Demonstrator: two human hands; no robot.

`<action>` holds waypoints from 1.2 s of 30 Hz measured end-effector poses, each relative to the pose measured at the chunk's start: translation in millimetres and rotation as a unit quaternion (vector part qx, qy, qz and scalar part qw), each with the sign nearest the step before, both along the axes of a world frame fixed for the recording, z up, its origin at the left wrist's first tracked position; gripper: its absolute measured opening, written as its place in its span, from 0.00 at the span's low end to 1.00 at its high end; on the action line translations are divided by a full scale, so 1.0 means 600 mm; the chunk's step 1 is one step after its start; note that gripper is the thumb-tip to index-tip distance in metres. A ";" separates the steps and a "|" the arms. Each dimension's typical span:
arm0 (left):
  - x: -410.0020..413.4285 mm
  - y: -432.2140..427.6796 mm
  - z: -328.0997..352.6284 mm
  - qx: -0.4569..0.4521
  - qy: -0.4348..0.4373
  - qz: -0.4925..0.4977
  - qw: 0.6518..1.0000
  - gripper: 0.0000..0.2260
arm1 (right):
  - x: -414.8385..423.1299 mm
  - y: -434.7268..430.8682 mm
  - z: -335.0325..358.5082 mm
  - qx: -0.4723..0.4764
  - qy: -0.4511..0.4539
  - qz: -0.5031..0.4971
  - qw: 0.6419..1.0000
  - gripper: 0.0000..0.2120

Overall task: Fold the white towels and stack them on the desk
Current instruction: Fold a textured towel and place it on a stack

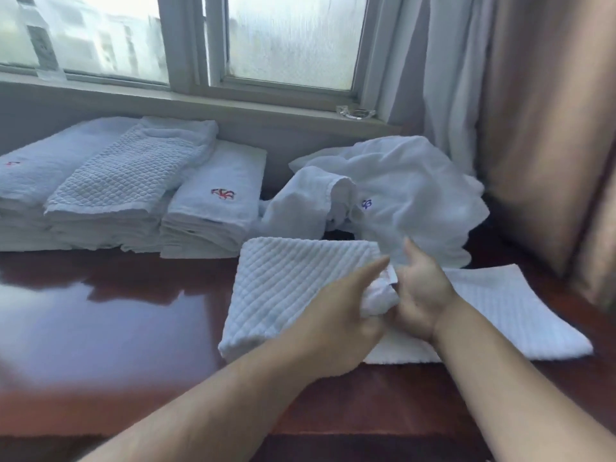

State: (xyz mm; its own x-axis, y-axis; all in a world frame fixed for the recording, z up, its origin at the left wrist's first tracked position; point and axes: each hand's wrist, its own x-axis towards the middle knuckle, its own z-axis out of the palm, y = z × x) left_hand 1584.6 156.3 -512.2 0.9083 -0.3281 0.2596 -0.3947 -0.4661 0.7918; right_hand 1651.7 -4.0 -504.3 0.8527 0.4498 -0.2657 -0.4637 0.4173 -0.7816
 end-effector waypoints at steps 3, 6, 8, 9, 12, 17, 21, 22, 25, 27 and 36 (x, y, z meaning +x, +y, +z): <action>0.000 0.025 0.005 -0.076 0.020 -0.030 0.996 0.22 | -0.008 -0.022 -0.018 -0.017 0.022 -0.020 0.999 0.47; 0.019 0.099 0.010 0.023 -0.073 0.149 0.986 0.20 | -0.004 -0.016 -0.025 -0.034 0.024 -0.039 0.998 0.41; 0.031 0.156 0.002 0.055 -0.045 0.248 0.966 0.19 | -0.004 -0.005 -0.024 -0.049 0.026 -0.040 0.998 0.38; 0.033 0.177 -0.004 0.029 0.014 0.255 0.966 0.20 | -0.004 0.000 -0.024 -0.056 0.025 -0.036 0.997 0.36; 0.026 0.191 -0.022 -0.080 0.139 0.199 0.967 0.23 | -0.001 0.013 -0.028 -0.077 0.021 -0.035 0.996 0.31; 0.032 0.164 -0.029 -0.111 0.127 0.197 0.966 0.10 | -0.007 0.018 -0.033 -0.069 0.007 -0.082 0.994 0.26; 0.041 0.140 -0.022 -0.084 0.140 0.190 0.968 0.13 | -0.011 -0.011 -0.028 -0.153 -0.027 -0.069 0.986 0.22; 0.039 0.133 -0.019 -0.077 0.143 0.184 0.969 0.14 | -0.015 -0.011 -0.028 -0.187 -0.040 -0.042 0.981 0.21; 0.040 0.126 -0.018 -0.068 0.135 0.181 0.972 0.13 | -0.021 -0.003 -0.027 -0.262 -0.064 -0.055 0.961 0.14; 0.036 0.132 -0.020 -0.094 0.129 0.179 0.971 0.05 | -0.021 -0.010 -0.017 -0.262 -0.085 -0.080 0.958 0.10; 0.030 0.085 0.002 -0.012 -0.001 0.046 0.999 0.18 | 0.016 -0.200 0.035 -0.346 -0.021 -0.157 0.925 0.16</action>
